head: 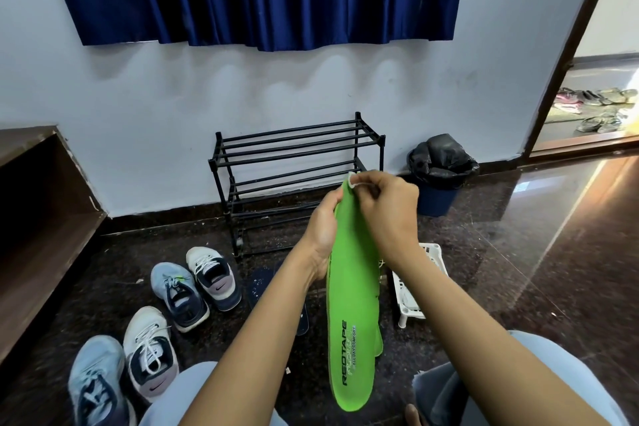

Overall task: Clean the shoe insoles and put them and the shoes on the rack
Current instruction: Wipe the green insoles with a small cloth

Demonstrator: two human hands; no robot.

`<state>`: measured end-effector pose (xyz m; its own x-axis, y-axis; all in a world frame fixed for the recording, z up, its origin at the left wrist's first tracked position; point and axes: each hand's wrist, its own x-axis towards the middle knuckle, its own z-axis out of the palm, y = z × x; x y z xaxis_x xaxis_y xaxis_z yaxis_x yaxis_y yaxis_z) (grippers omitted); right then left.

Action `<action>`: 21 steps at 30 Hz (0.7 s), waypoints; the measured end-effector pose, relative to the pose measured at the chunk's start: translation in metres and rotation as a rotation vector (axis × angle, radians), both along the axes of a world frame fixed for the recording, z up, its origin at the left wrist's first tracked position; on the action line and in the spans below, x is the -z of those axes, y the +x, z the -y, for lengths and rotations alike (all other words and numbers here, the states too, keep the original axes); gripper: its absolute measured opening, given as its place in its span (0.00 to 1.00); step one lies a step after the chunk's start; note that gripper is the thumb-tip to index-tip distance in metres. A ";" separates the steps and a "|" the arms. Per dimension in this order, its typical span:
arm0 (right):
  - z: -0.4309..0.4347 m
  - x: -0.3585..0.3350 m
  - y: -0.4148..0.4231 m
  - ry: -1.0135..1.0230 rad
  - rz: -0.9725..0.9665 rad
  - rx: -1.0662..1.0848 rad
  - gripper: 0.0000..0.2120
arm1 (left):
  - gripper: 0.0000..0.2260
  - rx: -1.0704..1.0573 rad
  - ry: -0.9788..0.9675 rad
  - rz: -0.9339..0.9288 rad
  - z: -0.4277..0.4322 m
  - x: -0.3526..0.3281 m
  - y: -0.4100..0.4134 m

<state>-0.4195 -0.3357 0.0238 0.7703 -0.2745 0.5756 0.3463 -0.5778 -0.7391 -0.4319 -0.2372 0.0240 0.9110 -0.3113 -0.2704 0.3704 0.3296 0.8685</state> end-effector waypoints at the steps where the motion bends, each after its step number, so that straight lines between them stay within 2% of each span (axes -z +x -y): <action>1: 0.004 -0.001 0.004 0.008 -0.003 0.025 0.08 | 0.24 0.007 -0.004 0.006 0.002 0.000 0.000; 7: 0.004 0.010 0.004 -0.019 -0.052 0.003 0.08 | 0.28 0.012 -0.019 0.010 -0.001 0.002 0.002; 12: -0.005 0.025 -0.006 -0.164 -0.115 -0.071 0.09 | 0.27 -0.032 0.023 0.004 -0.008 0.003 0.006; 14: -0.004 0.022 -0.001 -0.168 -0.108 -0.066 0.08 | 0.28 -0.030 0.001 -0.002 -0.007 0.004 0.006; 21: 0.011 0.006 0.017 -0.122 -0.104 0.010 0.09 | 0.23 -0.006 0.004 -0.005 -0.001 0.002 0.007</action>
<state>-0.4021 -0.3471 0.0173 0.8250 -0.2152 0.5226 0.2655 -0.6687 -0.6945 -0.4253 -0.2359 0.0219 0.9114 -0.3052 -0.2759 0.3727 0.3285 0.8679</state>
